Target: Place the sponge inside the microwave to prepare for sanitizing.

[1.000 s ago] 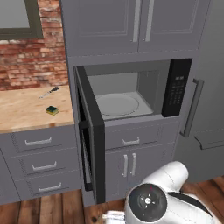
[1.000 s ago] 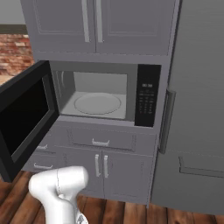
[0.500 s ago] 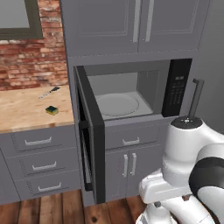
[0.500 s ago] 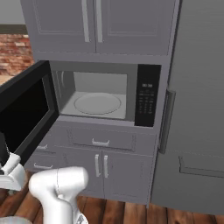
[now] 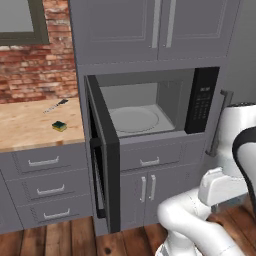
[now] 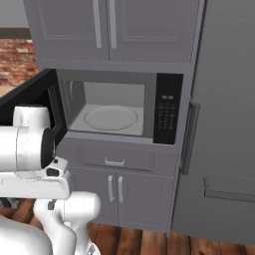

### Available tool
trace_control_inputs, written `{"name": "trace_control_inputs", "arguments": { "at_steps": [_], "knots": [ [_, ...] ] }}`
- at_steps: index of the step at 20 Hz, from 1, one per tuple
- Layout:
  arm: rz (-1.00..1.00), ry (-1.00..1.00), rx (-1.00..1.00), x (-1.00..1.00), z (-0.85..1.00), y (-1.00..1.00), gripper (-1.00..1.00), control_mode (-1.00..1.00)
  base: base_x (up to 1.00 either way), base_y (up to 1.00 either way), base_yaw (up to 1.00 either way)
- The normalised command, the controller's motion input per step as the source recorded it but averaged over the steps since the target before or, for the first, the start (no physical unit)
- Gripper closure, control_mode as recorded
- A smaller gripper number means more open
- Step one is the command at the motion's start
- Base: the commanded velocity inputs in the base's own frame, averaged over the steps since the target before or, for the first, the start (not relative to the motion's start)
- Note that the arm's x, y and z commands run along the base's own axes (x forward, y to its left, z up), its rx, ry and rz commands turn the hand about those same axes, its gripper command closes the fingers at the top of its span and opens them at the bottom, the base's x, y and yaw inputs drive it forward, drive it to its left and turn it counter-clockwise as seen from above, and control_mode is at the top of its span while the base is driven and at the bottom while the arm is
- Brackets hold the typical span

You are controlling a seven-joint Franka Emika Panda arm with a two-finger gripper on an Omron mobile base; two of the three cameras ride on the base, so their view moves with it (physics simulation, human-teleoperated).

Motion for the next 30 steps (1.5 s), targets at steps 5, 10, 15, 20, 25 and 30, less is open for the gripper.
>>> {"name": "trace_control_inputs", "arguments": {
  "at_steps": [5, 10, 15, 20, 25, 30],
  "knots": [
    [0.02, -0.02, -0.01, 0.07, 0.06, -0.18, -1.0, -1.0, 0.0, 0.0, 0.0],
    [0.0, -0.18, 0.02, 0.41, -0.02, -0.02, -1.0, -1.0, 0.0, 0.0, 0.0],
    [0.1, -0.03, 0.01, 1.0, 0.0, -0.09, -1.0, -1.0, 0.0, 0.0, 0.0],
    [0.08, 0.02, 0.0, 0.65, 0.0, -0.14, -1.0, -1.0, 0.0, 0.0, 0.0],
    [0.01, -0.09, 0.0, 0.26, -0.38, 0.0, -1.0, -1.0, 0.0, 0.0, 0.0],
    [0.01, -0.12, 0.0, 0.07, -0.51, -0.02, -1.0, -1.0, 0.0, 0.0, 0.0]
  ]
}}
